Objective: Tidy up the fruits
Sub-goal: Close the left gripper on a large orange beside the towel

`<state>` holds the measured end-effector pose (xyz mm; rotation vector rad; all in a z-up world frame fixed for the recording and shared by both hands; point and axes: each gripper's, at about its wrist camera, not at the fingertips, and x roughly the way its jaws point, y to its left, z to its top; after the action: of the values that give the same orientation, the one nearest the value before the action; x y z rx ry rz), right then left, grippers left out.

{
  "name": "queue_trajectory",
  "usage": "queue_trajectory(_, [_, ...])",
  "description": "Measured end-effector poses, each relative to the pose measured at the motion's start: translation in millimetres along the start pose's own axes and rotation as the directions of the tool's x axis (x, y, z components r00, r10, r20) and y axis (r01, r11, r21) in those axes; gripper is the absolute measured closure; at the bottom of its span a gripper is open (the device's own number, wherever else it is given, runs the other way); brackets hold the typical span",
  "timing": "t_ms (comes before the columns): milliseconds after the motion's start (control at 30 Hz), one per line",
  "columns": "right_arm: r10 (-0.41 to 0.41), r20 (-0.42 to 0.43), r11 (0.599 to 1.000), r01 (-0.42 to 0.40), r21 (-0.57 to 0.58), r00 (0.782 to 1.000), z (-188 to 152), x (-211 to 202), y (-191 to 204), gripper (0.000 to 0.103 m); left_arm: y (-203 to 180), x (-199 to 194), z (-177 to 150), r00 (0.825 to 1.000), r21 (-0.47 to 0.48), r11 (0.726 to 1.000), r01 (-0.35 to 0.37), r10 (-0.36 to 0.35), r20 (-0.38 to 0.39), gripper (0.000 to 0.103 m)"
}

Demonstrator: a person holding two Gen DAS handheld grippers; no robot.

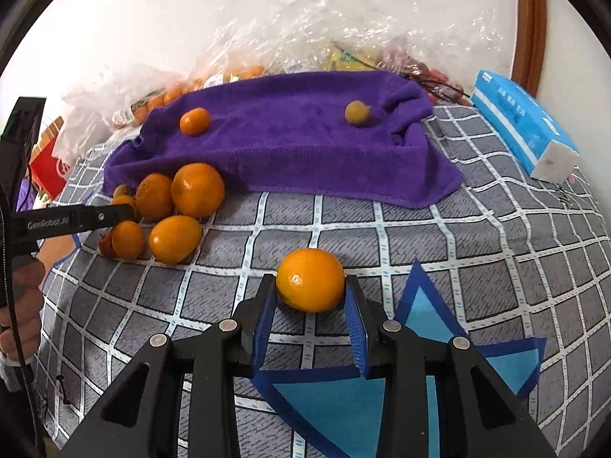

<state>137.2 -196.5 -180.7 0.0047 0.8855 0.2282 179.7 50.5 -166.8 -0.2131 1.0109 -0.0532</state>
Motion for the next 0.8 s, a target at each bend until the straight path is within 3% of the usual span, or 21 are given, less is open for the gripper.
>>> queue_trajectory(67, [0.004, 0.003, 1.0, -0.004, -0.003, 1.0, 0, -1, 1, 0.068, -1, 0, 1, 1.0, 0.009, 1.0, -0.007, 0.007, 0.008, 0.07])
queue_trajectory(300, [-0.006, 0.037, 1.0, 0.006, -0.015, 0.999, 6, -11, 4, 0.068, 1, -11, 2, 1.0, 0.003, 1.0, 0.016, -0.016, 0.024, 0.07])
queue_trajectory(800, [-0.045, 0.189, 0.998, 0.05, -0.022, 0.981, 63, -52, 2, 0.068, -9, -72, 16, 0.983, 0.051, 0.998, -0.032, 0.022, 0.182, 0.07])
